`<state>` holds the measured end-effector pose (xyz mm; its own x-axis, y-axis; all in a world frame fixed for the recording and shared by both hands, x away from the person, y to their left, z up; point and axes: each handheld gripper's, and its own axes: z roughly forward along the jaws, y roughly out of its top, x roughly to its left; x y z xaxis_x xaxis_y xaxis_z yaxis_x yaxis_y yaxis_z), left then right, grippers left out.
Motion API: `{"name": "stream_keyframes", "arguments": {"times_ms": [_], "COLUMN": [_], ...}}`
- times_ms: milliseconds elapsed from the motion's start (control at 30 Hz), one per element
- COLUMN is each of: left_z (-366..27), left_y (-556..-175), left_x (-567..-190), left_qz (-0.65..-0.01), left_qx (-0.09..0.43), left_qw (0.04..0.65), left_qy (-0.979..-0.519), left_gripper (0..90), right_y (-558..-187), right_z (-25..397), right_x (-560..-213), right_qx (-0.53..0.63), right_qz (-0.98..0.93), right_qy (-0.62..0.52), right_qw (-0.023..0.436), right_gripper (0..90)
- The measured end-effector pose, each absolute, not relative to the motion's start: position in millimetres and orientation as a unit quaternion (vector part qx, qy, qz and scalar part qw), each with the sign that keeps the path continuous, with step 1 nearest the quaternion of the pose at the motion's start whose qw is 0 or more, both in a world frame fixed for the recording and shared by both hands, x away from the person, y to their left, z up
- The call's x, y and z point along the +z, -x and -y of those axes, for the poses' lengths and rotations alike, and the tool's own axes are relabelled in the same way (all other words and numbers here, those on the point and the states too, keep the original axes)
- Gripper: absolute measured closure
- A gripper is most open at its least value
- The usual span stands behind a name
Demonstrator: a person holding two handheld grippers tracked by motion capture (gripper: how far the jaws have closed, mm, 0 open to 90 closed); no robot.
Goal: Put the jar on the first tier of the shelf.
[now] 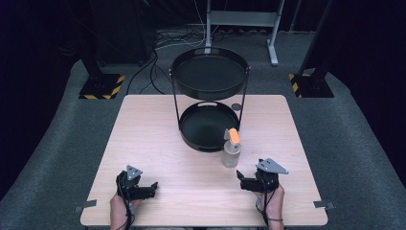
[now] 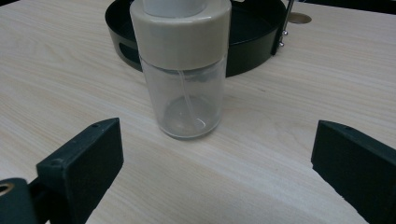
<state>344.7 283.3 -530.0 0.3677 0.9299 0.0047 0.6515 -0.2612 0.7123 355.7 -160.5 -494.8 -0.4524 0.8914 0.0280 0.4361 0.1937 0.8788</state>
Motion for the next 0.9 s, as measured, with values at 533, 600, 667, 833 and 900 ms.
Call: {"name": "stream_keyframes", "arguments": {"times_ms": [533,600,667,833,900], "left_z": [-283.5,-283.4,-283.3,-283.4,-283.3], "left_y": [-344.7,-344.7,-344.6,-344.7,-344.7], "left_x": [-529.9,-529.9,-529.9,-529.9,-529.9], "left_qz": [-0.518,-0.518,-0.518,-0.518,-0.518], "left_qx": [0.218,0.218,0.218,0.218,0.218], "left_qw": [0.317,0.318,0.317,0.318,0.318], "left_qy": [-0.764,-0.763,-0.764,-0.764,-0.764], "left_gripper": [1.2,1.3,1.2,1.3,1.3], "right_y": [-377.5,-383.3,-388.4,-400.1,-402.4], "right_z": [138.9,134.2,131.8,127.0,126.2], "right_x": [-498.8,-497.4,-496.3,-493.3,-493.1], "right_qx": [0.442,0.454,0.457,0.463,0.465], "right_qz": [-0.733,-0.73,-0.73,-0.724,-0.723], "right_qy": [-0.443,-0.437,-0.436,-0.439,-0.438], "right_qw": [0.265,0.264,0.262,0.263,0.264], "right_gripper": [1.1,0.6,0.5,0.3,0.3]}}
